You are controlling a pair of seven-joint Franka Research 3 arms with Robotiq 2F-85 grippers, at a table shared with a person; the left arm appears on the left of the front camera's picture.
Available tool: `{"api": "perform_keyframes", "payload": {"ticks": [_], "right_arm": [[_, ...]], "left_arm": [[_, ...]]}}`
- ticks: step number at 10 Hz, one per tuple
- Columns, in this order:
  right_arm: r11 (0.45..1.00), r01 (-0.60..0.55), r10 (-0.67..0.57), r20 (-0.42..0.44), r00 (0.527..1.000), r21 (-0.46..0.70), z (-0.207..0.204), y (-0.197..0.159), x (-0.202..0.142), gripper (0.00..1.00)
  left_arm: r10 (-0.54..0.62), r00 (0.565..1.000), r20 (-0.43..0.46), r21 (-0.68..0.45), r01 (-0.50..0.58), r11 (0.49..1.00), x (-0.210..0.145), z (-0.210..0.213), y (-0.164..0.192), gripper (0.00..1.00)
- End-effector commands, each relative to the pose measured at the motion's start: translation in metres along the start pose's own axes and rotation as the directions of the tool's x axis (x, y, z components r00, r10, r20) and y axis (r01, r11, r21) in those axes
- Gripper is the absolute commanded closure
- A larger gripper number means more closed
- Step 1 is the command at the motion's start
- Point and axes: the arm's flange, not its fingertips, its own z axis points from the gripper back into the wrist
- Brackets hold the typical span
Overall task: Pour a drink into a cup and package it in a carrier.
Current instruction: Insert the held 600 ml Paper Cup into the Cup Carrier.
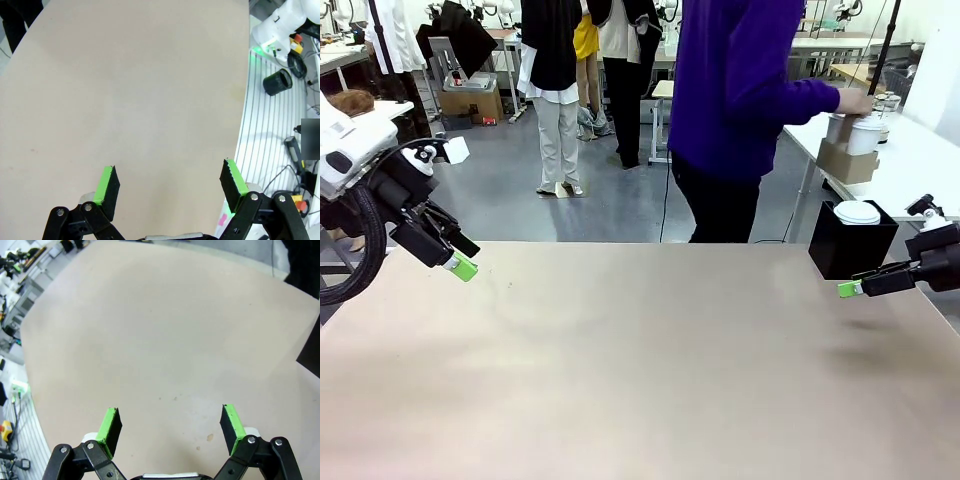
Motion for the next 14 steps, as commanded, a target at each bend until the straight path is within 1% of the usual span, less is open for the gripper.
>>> {"api": "perform_keyframes", "payload": {"ticks": [1,14], "right_arm": [[1.000,-0.015,0.015,0.006,1.000,0.008,0.0015,0.0004,-0.0001,0.00],[1.000,-0.015,0.015,0.006,1.000,0.008,0.0015,0.0004,-0.0001,0.00]], "left_arm": [[0.010,1.000,0.017,-0.006,-0.010,1.000,0.0006,-0.0006,0.0000,0.00],[0.010,1.000,0.017,-0.006,-0.010,1.000,0.0006,-0.0006,0.0000,0.00]]}}
